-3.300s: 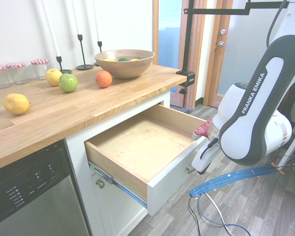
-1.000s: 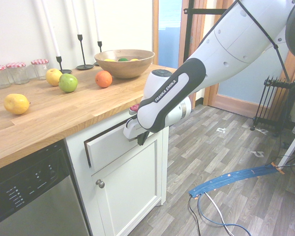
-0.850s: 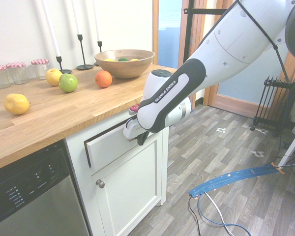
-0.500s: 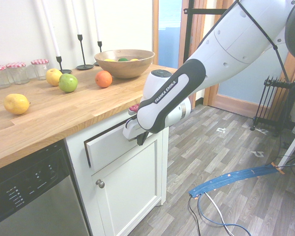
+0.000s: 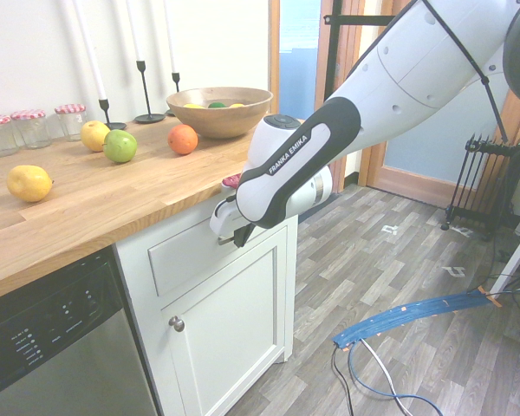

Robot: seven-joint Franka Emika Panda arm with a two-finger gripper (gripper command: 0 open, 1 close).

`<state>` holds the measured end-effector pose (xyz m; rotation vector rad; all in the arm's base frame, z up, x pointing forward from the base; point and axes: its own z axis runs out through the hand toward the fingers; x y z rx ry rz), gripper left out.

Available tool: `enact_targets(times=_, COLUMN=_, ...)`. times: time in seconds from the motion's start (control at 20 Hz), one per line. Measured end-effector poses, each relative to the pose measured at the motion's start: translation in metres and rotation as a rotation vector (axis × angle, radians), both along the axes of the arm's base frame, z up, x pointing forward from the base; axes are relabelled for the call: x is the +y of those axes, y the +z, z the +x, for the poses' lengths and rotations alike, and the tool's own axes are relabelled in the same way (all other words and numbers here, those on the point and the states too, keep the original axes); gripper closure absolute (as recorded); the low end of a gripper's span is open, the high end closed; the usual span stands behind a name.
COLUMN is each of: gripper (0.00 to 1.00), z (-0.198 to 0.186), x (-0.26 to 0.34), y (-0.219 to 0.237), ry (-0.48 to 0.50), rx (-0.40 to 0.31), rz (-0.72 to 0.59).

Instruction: Close the drawer

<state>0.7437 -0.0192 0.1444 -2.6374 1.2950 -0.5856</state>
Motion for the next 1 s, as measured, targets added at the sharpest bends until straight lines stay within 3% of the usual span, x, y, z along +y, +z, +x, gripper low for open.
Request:
enact_targets(times=0.1, gripper=1.00, z=-0.003, x=-0.001, y=-0.006, ry=-0.001, rx=0.025, rz=0.003)
enact_targets(times=0.35, gripper=1.00, z=-0.022, x=0.000, y=-0.021, ry=-0.007, rx=0.192, rz=0.040)
enact_targets(times=0.6, gripper=1.00, z=-0.060, x=-0.012, y=0.017, ry=-0.013, rx=0.346, rz=0.060)
enact_targets(times=1.0, gripper=1.00, z=-0.147, x=-0.028, y=0.103, ry=0.014, rx=0.417, rz=0.034)
